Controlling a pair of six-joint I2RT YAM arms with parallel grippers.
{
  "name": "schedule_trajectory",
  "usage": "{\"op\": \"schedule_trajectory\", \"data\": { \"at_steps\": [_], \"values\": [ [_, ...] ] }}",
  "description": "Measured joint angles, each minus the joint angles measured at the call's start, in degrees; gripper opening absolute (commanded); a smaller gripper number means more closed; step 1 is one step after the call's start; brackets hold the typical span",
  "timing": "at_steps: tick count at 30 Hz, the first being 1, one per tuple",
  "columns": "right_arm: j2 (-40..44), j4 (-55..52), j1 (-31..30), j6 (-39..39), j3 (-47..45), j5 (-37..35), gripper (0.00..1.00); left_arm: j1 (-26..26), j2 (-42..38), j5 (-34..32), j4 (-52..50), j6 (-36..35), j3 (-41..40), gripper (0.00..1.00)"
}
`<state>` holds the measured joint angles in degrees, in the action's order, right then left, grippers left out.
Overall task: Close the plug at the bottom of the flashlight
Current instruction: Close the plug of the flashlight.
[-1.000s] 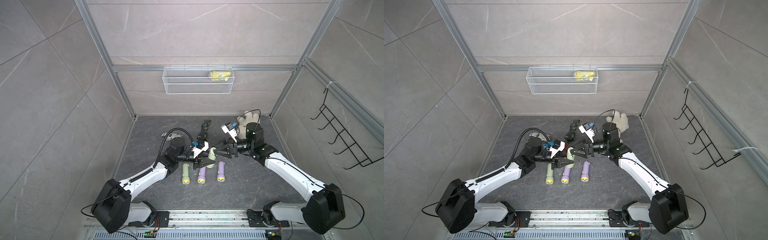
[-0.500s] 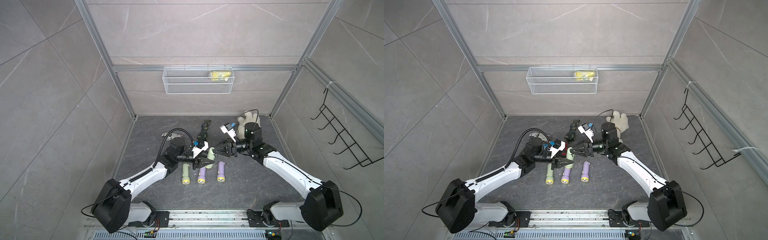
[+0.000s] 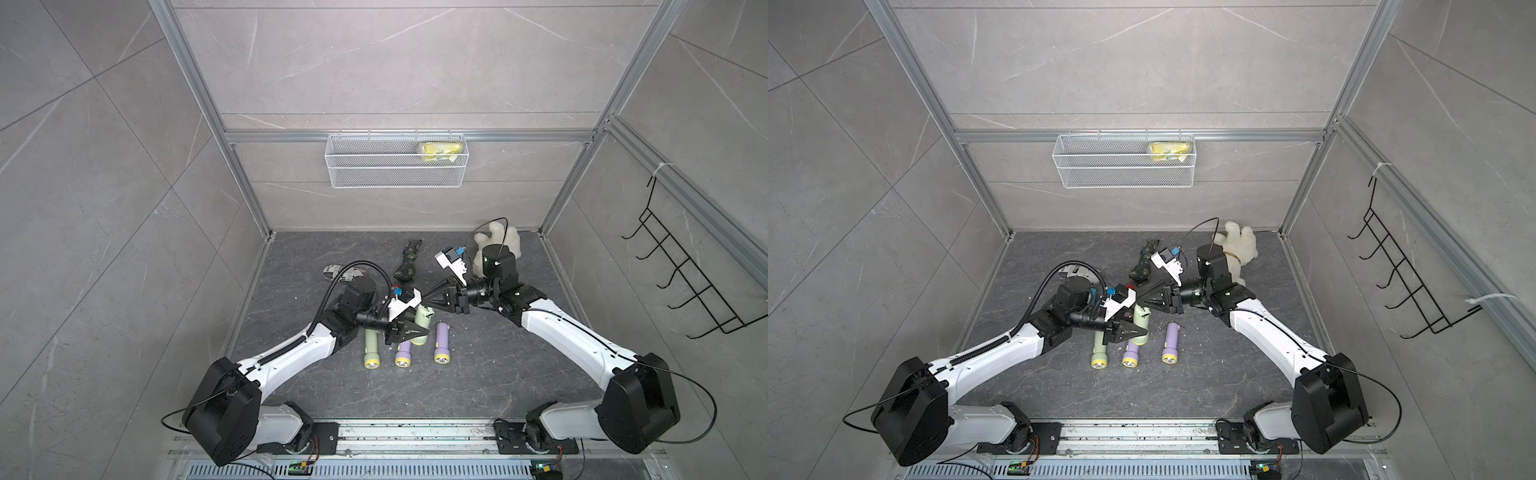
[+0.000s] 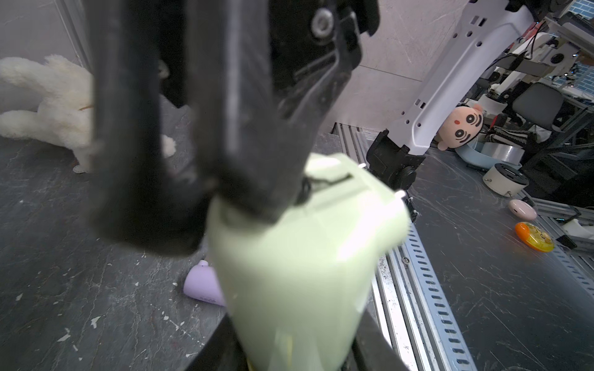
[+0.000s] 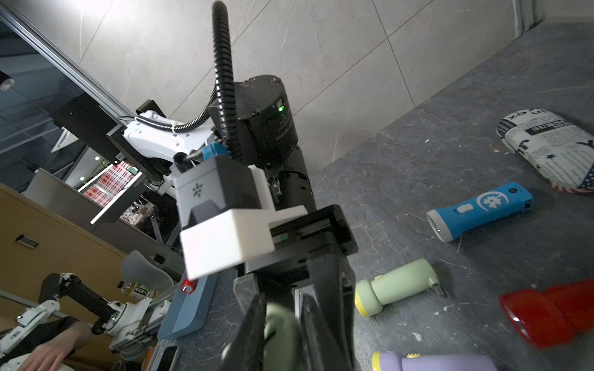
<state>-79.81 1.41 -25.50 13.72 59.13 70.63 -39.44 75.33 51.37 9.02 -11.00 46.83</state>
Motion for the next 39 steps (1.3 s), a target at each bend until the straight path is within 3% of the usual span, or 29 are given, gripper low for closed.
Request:
{"op": "schedule_trajectory", "data": {
  "at_steps": [2, 6, 13, 18, 28, 31, 36, 39],
  "values": [
    [-0.48, 0.39, -0.68, -0.28, 0.09, -0.28, 0.05, -0.9, -0.04, -0.17, -1.55, -0.5, 0.26, 0.0],
    [-2.21, 1.2, -1.7, 0.15, -0.94, -1.33, 0.0, -2.1, -1.27, 0.04, -2.49, -1.29, 2.32, 0.0],
    [-2.38, -1.95, -1.88, 0.17, -1.49, -9.73, 0.01, -1.81, -4.55, 0.17, 3.04, -2.97, 5.22, 0.0],
    [-2.38, -7.54, -1.36, -0.26, -0.57, -20.39, 0.07, -1.84, -4.9, -0.33, 3.34, -3.85, 5.22, 0.0],
    [-1.9, -14.27, -1.05, -0.74, 0.37, -39.08, 0.1, -1.84, -4.46, -2.97, 2.6, -4.59, 5.22, 0.0],
    [-0.94, -14.93, -0.87, -1.25, 0.37, -40.26, 0.16, -1.84, -3.69, -3.13, 2.67, -4.72, 5.22, 0.0],
    [3.63, -14.78, 2.12, -1.36, 0.2, -35.95, 0.48, -1.81, -2.36, -3.15, 3.04, -4.83, 4.09, 0.0],
    [7.3, -14.62, 4.81, -1.07, -0.04, -31.78, 0.57, -1.66, -1.42, -3.02, 2.93, -4.9, 3.5, 0.0]
  ]
}}
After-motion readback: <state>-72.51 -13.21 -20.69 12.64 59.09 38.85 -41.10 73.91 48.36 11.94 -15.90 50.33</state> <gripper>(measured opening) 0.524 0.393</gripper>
